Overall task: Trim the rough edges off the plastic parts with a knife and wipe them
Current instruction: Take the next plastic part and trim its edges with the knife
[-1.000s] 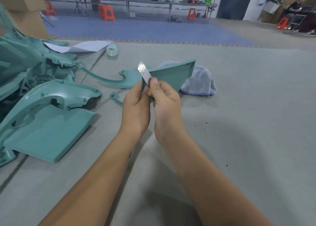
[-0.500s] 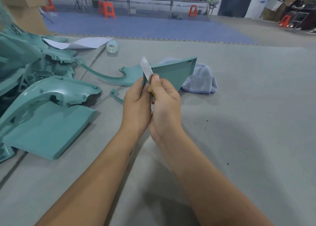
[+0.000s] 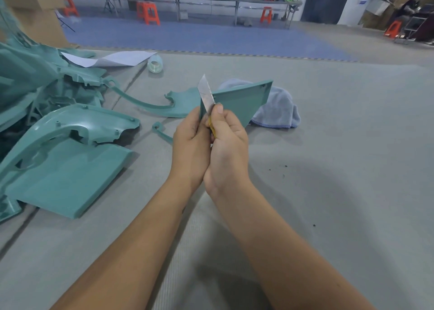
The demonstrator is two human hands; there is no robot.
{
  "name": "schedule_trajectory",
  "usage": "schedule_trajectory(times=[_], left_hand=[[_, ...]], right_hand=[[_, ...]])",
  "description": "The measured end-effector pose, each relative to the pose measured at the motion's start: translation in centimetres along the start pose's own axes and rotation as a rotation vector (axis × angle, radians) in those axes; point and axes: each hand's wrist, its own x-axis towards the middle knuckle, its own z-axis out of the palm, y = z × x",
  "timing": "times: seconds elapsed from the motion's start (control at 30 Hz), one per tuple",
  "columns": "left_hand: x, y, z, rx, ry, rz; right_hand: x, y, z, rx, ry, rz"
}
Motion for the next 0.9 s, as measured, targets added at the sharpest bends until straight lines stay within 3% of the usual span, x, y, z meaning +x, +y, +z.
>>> schedule_trajectory(times=[0.13, 0.33, 0.5, 0.63, 0.9], left_hand=[[0.0, 0.1, 0.2, -0.184, -0.009, -0.066], [-0.2, 0.2, -0.1, 0.08, 0.036, 0.051], [0.0, 0.4, 0.4, -0.285, -0.061, -0.089], [0.0, -0.6, 0.0, 0.078, 0.045, 0.029], [-0.3, -0.3, -0.3, 0.074, 0.13, 0.099]], right_hand=[[-0.2, -0.1, 0.1, 0.011, 0.005, 0.006], [-0.2, 0.1, 0.0, 0.026, 0.009, 0.016], [0.0, 0.2, -0.1, 0.047, 0.018, 0.015], [0.6, 0.0, -0.4, 0.094, 0.061, 0.027], [3.9, -2.4, -2.7, 0.169, 0.19, -0.012]])
